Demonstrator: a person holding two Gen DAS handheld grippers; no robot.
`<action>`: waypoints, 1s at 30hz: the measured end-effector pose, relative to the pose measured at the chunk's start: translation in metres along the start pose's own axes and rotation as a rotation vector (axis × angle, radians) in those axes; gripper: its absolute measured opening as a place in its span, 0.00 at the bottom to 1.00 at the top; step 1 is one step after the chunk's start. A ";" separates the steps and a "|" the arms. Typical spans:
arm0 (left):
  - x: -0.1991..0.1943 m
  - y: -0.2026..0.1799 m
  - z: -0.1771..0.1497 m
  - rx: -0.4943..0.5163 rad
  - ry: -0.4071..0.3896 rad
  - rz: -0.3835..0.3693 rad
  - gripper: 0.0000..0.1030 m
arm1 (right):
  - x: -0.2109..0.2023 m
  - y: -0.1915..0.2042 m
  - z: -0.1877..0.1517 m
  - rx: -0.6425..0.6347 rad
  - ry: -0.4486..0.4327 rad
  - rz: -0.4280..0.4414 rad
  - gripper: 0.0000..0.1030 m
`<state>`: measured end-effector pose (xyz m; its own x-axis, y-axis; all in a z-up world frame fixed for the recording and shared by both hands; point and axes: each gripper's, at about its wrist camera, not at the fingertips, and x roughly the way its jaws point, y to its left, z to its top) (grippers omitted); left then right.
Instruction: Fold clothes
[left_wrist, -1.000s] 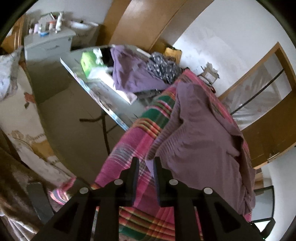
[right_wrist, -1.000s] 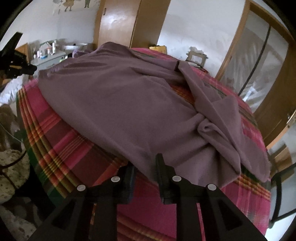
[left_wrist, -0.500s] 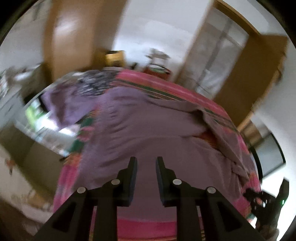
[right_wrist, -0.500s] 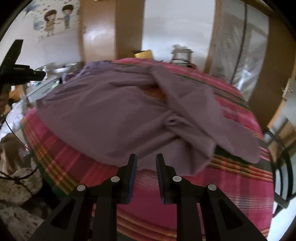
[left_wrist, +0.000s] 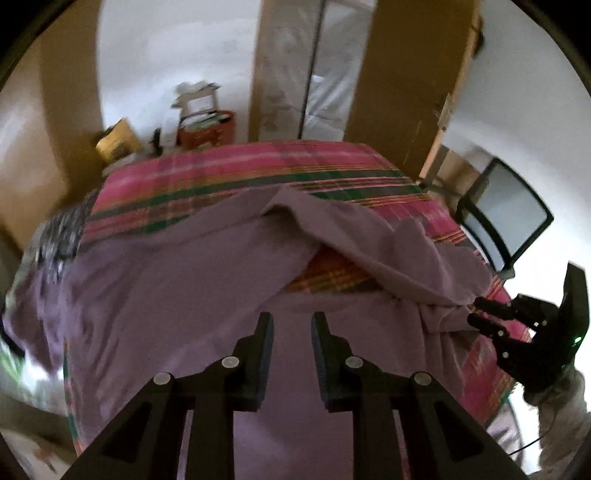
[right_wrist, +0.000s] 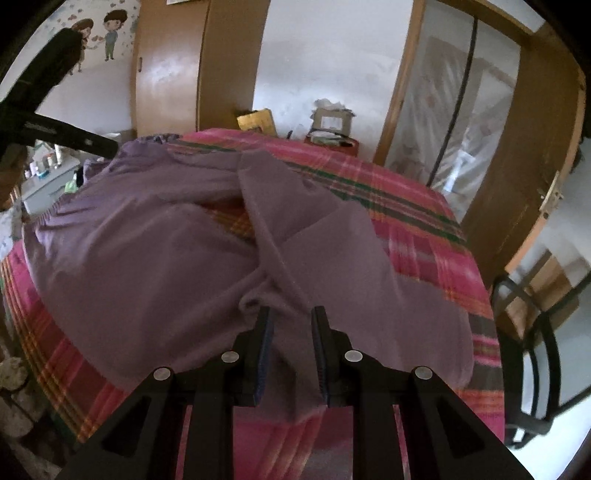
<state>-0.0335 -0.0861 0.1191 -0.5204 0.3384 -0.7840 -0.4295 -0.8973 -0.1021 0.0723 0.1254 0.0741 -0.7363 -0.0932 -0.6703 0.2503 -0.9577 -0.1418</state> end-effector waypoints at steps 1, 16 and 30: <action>0.006 -0.007 0.008 0.035 0.009 -0.001 0.21 | 0.003 -0.002 0.004 0.003 0.005 0.013 0.22; 0.083 -0.115 0.024 0.628 0.008 -0.091 0.21 | 0.055 -0.004 0.028 -0.049 0.105 0.141 0.40; 0.122 -0.125 0.039 0.665 0.073 -0.143 0.21 | 0.063 -0.017 0.032 -0.073 0.137 0.153 0.06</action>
<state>-0.0717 0.0782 0.0599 -0.3835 0.4001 -0.8324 -0.8646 -0.4723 0.1713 0.0016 0.1272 0.0577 -0.5949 -0.1936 -0.7802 0.4012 -0.9125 -0.0795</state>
